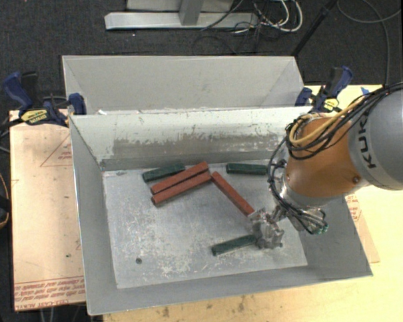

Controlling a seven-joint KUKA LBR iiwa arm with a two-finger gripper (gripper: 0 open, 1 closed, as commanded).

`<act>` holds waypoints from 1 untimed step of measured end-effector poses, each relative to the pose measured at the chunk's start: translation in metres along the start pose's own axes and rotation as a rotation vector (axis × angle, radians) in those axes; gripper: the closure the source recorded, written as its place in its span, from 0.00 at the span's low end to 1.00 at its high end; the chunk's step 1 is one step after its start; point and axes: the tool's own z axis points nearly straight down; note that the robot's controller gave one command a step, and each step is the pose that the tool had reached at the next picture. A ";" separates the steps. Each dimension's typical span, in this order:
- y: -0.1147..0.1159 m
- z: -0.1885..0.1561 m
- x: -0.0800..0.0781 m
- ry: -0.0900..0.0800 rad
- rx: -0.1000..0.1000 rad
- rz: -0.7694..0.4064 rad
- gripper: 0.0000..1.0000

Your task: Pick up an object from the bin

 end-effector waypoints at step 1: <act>0.000 0.000 0.000 0.000 0.000 0.000 0.00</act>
Offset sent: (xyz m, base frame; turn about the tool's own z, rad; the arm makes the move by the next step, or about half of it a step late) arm 0.0000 0.0000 0.0000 0.0000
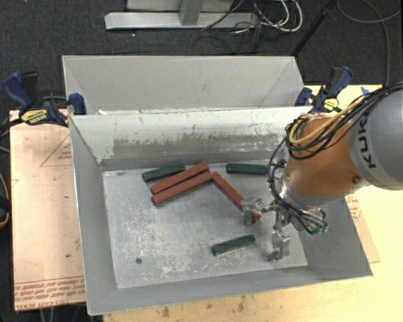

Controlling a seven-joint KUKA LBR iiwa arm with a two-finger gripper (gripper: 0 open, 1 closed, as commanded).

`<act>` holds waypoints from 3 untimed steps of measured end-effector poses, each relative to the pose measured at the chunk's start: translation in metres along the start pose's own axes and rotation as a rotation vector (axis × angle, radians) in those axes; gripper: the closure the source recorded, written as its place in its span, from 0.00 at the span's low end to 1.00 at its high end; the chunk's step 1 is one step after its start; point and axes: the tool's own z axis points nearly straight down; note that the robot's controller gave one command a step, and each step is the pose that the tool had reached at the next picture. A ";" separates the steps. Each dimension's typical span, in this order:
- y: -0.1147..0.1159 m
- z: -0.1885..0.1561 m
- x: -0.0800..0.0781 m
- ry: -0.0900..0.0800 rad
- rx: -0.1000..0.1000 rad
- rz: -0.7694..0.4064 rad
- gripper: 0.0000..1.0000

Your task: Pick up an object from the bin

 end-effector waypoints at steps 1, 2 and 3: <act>0.000 0.000 0.000 0.000 0.000 0.000 0.00; 0.029 0.004 -0.002 0.000 0.002 0.070 0.00; 0.039 0.008 -0.015 -0.002 0.000 0.128 1.00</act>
Offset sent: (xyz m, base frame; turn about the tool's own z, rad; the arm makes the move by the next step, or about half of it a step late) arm -0.0239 0.0874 -0.0103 0.1732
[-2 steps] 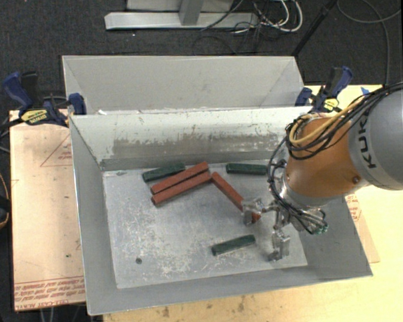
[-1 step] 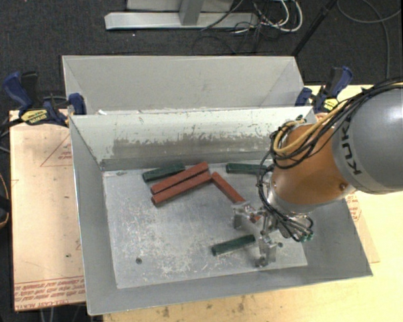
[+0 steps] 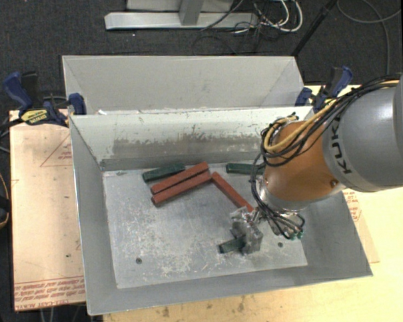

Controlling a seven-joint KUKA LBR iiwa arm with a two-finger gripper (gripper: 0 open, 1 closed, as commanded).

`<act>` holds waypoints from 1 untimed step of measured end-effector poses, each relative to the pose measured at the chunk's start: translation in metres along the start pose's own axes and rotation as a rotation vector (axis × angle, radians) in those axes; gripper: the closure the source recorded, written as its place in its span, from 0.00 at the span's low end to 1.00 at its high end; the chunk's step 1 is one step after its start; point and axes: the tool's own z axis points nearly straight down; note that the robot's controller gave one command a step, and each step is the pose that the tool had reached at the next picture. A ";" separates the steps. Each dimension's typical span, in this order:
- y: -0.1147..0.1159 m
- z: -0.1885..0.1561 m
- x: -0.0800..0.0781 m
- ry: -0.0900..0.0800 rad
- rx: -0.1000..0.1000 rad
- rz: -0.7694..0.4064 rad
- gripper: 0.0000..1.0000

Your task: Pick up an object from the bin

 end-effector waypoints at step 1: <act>-0.016 0.001 -0.002 -0.001 0.000 0.019 1.00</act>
Offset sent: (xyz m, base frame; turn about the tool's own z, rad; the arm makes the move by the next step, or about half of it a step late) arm 0.0000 0.0000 0.0000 0.0000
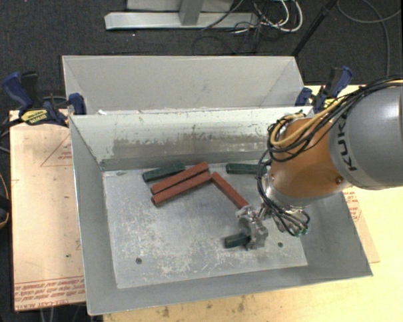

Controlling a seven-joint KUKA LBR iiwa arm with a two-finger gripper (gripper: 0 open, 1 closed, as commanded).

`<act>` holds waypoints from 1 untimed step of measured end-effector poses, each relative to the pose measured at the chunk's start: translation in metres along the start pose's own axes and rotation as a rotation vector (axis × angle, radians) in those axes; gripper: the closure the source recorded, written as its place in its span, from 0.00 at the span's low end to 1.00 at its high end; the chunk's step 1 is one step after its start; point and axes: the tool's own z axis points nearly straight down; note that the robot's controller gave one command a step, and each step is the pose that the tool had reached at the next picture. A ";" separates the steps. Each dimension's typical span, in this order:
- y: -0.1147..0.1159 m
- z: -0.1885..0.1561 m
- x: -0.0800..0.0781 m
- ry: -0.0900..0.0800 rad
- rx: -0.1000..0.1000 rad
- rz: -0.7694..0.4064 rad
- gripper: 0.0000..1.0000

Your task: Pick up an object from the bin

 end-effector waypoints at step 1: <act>0.000 0.000 0.000 0.000 0.000 0.000 1.00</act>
Offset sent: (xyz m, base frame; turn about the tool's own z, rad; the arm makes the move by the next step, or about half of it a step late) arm -0.0032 0.0235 -0.0013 -0.7227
